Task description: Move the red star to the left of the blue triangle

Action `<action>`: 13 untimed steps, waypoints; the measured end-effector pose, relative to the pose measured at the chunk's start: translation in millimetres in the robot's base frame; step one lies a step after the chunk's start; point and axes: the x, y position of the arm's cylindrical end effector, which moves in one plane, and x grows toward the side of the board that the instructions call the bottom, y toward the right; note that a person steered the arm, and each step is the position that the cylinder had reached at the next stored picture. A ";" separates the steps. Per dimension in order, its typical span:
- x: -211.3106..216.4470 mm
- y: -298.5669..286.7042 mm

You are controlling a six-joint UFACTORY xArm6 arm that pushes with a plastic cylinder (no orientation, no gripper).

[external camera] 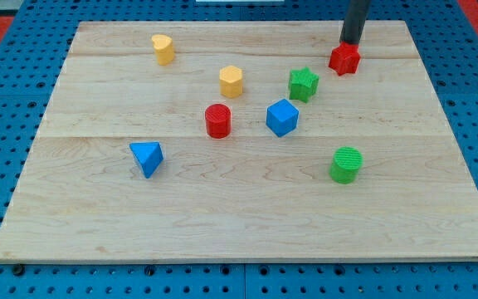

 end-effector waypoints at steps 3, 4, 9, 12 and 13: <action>18.3 32.8; 29.2 31.9; 41.0 -40.8; 47.0 -175.9; 47.1 -228.2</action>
